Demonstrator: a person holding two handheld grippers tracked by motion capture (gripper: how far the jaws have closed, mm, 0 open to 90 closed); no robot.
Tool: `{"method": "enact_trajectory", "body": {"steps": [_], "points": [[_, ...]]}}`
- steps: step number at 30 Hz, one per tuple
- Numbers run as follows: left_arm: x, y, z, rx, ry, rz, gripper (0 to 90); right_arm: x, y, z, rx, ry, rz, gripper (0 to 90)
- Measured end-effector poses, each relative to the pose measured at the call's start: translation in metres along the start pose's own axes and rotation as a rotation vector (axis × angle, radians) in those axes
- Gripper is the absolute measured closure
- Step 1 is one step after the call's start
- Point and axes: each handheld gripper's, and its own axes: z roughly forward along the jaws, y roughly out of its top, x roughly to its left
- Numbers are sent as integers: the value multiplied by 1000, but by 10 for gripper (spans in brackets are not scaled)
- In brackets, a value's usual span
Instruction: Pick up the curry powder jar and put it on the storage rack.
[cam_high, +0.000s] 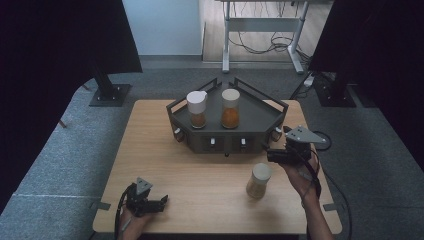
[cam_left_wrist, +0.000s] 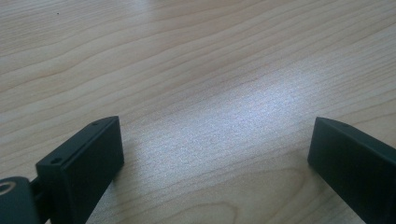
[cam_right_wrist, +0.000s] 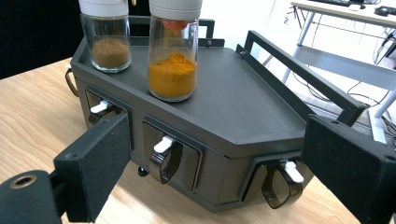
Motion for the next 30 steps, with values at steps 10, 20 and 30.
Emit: {"method": "enact_trajectory", "body": {"steps": [10, 20, 30], "points": [[-1, -1, 1, -17, -1, -9, 30, -2, -11, -8, 1, -17, 10, 77], [-1, 0, 0, -5, 1, -6, 31, 0, -21, -13, -1, -29, 5, 78], [0, -1, 1, -11, -1, -2, 31, -3, -33, -20, -1, -52, 13, 79]]}}
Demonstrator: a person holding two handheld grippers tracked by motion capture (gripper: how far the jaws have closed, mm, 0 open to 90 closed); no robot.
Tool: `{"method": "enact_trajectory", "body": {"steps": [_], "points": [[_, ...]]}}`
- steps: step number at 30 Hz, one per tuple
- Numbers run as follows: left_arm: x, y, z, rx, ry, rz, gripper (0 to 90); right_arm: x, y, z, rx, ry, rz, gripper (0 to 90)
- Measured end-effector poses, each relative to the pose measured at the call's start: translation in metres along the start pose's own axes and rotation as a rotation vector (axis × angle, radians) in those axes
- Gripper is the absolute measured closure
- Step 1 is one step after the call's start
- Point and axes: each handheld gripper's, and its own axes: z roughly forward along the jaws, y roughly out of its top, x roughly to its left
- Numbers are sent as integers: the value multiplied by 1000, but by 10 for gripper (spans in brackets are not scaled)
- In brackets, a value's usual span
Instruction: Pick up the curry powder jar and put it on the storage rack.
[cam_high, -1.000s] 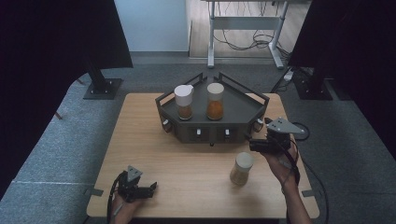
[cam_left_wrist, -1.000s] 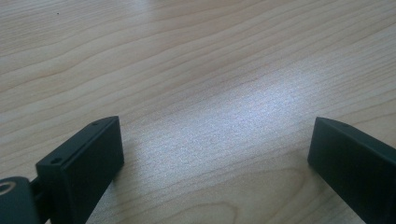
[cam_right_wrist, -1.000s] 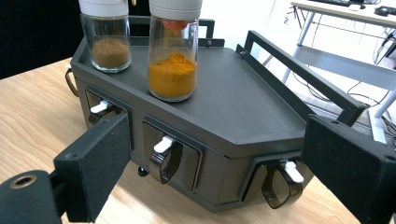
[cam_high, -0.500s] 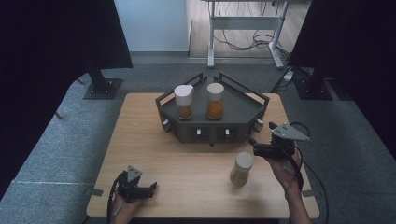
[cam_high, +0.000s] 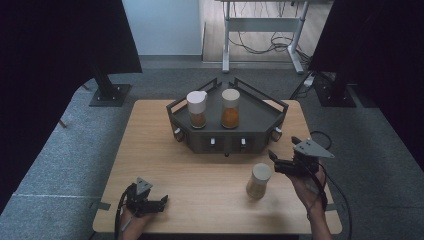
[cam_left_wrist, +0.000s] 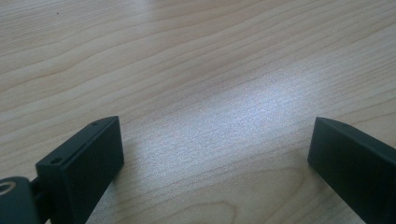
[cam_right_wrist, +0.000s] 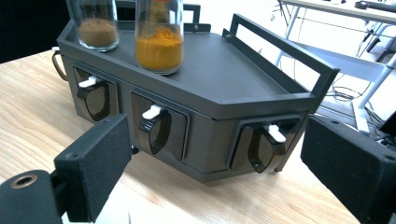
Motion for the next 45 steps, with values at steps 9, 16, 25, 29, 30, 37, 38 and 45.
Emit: {"method": "enact_trajectory", "body": {"steps": [9, 16, 25, 29, 30, 37, 38, 45], "points": [[0, 0, 0, -1, -1, 1, 30, -1, -12, -7, 1, -21, 10, 77], [0, 0, 0, -1, -1, 1, 30, -2, -21, -11, 4, -39, 24, 75], [1, 0, 0, 5, 0, 8, 30, -2, -33, -15, 15, -55, 34, 72], [1, 0, 0, 5, 0, 8, 30, -2, -38, -17, 15, -64, 40, 68], [1, 0, 0, 5, 0, 9, 30, -2, -39, -17, 17, -65, 42, 66], [1, 0, 0, 5, 0, 8, 31, -2, -50, -19, 33, -80, 53, 64], [1, 0, 0, 5, 0, 8, 30, -2, -52, -19, 32, -80, 59, 63], [1, 0, 0, 5, 0, 9, 30, -2, -64, -21, 48, -96, 71, 62]]}}
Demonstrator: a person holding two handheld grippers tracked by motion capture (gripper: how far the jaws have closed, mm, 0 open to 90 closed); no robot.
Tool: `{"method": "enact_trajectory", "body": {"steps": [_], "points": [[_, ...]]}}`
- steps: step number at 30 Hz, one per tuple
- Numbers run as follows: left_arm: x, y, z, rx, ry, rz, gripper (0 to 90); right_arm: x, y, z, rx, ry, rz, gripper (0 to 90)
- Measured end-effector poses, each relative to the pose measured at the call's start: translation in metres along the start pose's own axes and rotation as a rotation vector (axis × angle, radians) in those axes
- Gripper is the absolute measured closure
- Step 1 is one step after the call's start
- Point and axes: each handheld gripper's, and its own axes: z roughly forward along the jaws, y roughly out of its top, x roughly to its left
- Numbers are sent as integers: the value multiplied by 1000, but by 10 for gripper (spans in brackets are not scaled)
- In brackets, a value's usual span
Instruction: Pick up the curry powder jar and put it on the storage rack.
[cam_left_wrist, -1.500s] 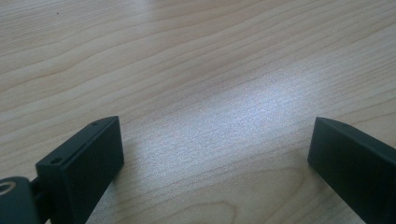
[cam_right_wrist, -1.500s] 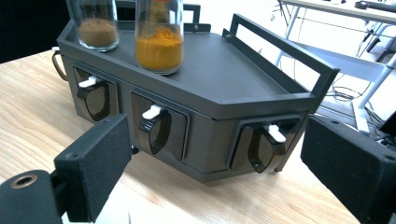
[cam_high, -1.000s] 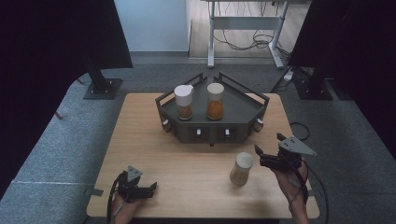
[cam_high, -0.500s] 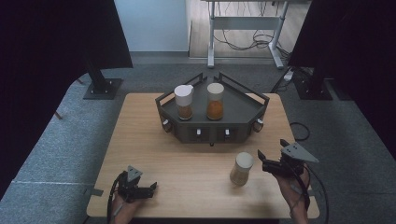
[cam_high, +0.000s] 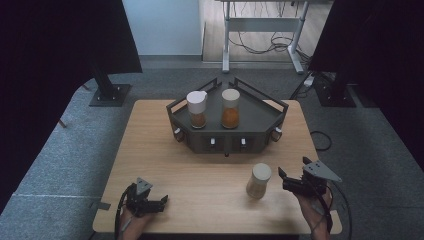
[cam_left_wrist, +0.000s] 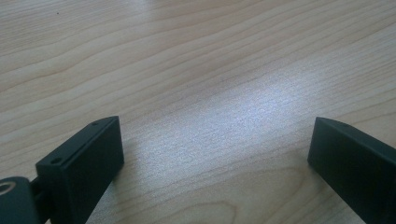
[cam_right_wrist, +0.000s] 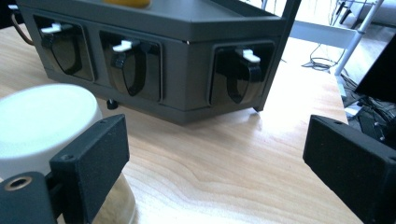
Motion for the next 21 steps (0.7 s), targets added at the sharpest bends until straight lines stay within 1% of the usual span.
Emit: {"method": "enact_trajectory", "body": {"steps": [7, 12, 21], "points": [[0, 0, 0, 0, 0, 0, 30, -1, -12, 0, 20, -17, 6, 67], [0, 0, 0, 0, 0, 0, 30, -2, -20, 1, 34, -11, 26, 70], [0, 0, 0, 0, 0, 0, 31, -3, -33, 3, 60, -23, 30, 61]]}}
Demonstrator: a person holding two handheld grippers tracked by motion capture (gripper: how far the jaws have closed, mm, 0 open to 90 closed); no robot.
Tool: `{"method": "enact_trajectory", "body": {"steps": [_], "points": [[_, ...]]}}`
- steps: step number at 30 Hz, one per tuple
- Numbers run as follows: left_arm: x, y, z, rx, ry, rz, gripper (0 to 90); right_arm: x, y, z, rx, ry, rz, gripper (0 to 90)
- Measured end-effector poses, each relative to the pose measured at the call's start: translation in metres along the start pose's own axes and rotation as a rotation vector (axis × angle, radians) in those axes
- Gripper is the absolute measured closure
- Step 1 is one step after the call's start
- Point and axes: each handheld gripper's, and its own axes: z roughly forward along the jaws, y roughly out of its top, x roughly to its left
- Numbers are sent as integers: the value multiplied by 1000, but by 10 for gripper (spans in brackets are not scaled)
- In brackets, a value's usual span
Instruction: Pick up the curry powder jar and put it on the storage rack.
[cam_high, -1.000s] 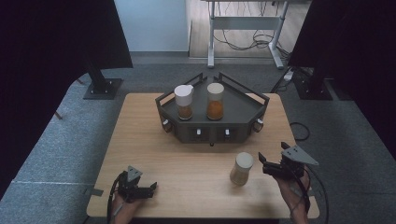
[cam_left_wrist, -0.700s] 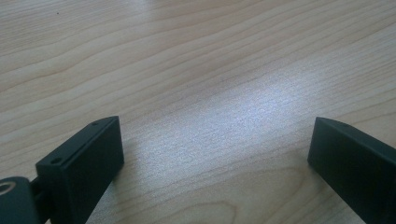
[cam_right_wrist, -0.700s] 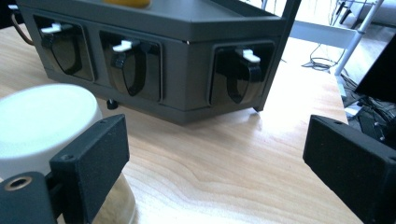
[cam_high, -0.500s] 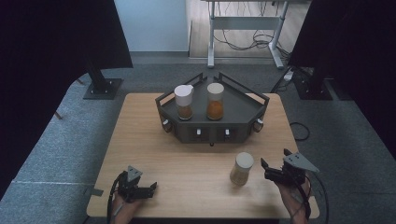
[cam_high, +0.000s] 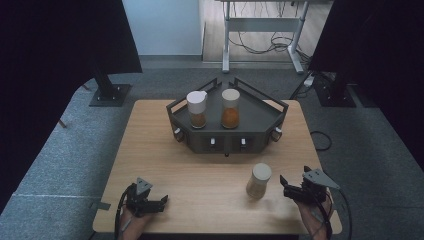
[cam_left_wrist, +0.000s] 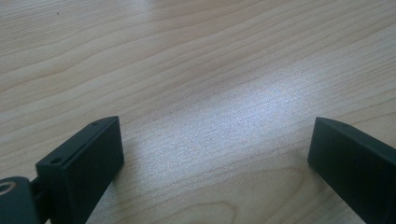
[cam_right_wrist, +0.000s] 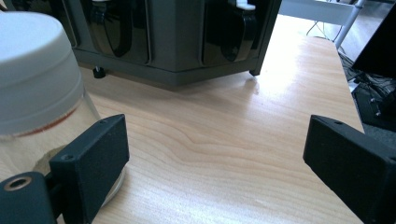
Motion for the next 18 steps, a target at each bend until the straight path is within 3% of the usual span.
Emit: {"method": "enact_trajectory", "body": {"steps": [18], "points": [[0, 0, 0, 1, 1, 1, 31, 0, -25, 3, 33, 1, 29, 61]]}}
